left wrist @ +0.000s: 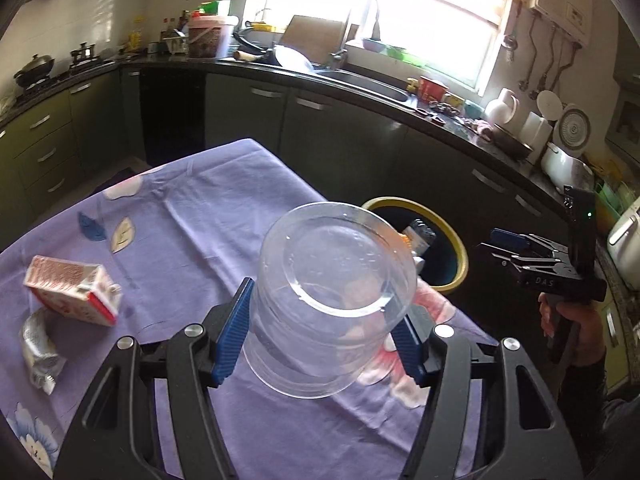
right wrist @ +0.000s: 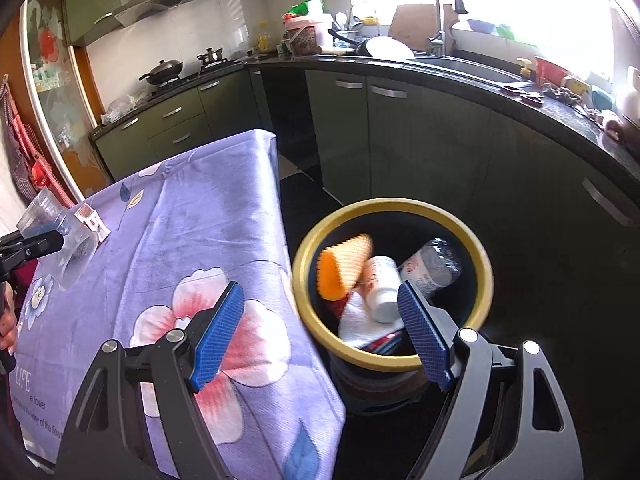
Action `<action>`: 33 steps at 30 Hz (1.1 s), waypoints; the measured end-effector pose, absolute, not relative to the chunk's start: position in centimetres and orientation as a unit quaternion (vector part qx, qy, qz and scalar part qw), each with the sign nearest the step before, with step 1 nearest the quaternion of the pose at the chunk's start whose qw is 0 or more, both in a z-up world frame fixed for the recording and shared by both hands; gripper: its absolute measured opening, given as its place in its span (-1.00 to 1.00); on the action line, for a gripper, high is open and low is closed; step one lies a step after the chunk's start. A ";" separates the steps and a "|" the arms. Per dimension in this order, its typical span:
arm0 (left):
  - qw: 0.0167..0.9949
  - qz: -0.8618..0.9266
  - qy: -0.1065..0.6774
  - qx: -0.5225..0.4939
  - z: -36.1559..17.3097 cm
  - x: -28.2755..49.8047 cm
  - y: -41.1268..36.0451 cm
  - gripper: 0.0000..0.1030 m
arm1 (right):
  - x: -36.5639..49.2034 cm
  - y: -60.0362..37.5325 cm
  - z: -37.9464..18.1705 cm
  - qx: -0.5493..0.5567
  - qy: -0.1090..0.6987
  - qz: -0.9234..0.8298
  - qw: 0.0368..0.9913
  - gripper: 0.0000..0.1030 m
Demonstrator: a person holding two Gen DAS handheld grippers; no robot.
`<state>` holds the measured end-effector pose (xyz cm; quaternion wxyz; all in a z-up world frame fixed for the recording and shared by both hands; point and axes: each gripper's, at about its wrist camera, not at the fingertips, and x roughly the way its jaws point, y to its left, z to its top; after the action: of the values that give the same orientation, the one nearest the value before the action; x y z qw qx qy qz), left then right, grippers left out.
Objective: Collect trash
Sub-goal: 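Carry the clear cup over the bin and open the left gripper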
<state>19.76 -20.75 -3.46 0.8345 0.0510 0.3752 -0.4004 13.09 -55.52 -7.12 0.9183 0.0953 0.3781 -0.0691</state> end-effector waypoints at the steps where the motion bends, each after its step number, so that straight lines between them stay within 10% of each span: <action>1: 0.828 -0.413 0.376 0.055 -3.5 19.8 -22.5 0.19 | 12.4 -56.5 -7.1 0.100 0.377 -0.078 0.918 0.52; 18: 0.771 -0.499 0.380 0.107 -7.7 21.0 -47.2 0.48 | 6.0 -65.0 -8.9 0.166 0.374 -0.149 0.900 0.52; 33: 0.850 -0.424 0.312 0.029 -1.9 16.7 -27.3 0.77 | 10.8 -59.5 -8.4 0.128 0.389 -0.066 0.910 0.52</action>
<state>16.74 -27.32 -1.93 0.8498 0.0289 0.3116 -0.4240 10.80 -59.53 -8.36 0.9100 0.1277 0.3889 -0.0662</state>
